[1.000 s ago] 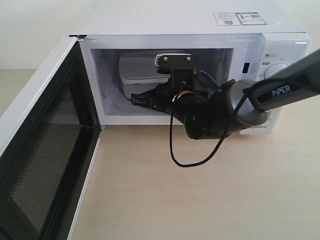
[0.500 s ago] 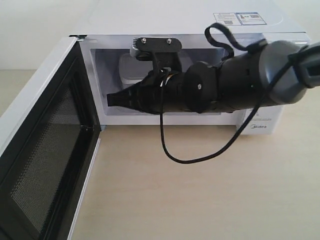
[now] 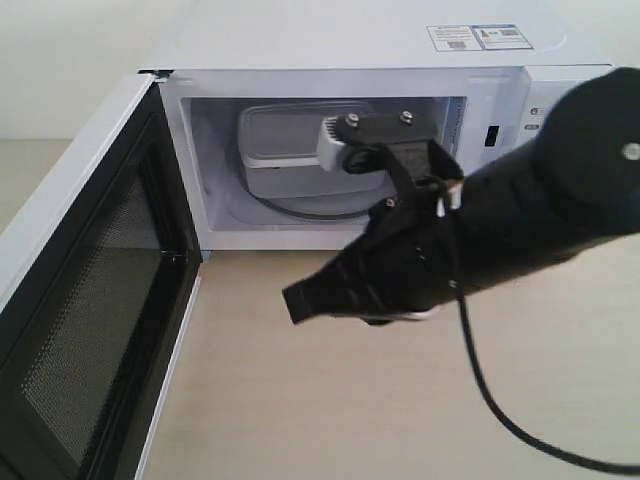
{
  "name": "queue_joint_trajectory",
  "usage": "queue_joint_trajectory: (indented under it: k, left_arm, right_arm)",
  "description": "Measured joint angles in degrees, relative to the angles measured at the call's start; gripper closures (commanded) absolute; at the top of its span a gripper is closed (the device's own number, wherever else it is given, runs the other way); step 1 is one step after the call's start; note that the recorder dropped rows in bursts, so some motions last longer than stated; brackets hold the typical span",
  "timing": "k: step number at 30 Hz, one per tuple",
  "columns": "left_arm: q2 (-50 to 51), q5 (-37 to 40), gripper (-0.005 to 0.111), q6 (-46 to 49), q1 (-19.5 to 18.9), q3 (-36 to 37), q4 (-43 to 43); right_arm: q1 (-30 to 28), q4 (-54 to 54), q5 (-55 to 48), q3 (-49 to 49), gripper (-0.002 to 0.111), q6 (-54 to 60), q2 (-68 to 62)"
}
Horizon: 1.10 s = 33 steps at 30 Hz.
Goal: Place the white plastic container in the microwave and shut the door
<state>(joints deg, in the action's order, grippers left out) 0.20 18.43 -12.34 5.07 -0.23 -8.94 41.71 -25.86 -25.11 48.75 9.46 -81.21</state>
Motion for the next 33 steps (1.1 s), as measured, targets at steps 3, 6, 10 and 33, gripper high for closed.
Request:
queue_joint_trajectory:
  k: [3,6,10,33]
  left_arm:
    - [0.0,0.0,0.102,0.0,0.0,0.0,0.0]
    - [0.0,0.0,0.102,0.0,0.0,0.0,0.0]
    - [0.0,0.0,0.102,0.0,0.0,0.0,0.0]
    - [0.0,-2.5,0.102,1.2,0.0,0.0,-14.2]
  right_arm:
    - [0.0,0.0,-2.9,-4.1,0.108,0.6,6.8]
    - [0.0,-0.1,-3.4,-7.9,0.108,0.9,13.2]
    - [0.0,-0.6,-3.6,-12.0,0.108,0.9,20.6]
    - [0.0,-3.0,-11.4,-21.1,0.108,0.9,36.4]
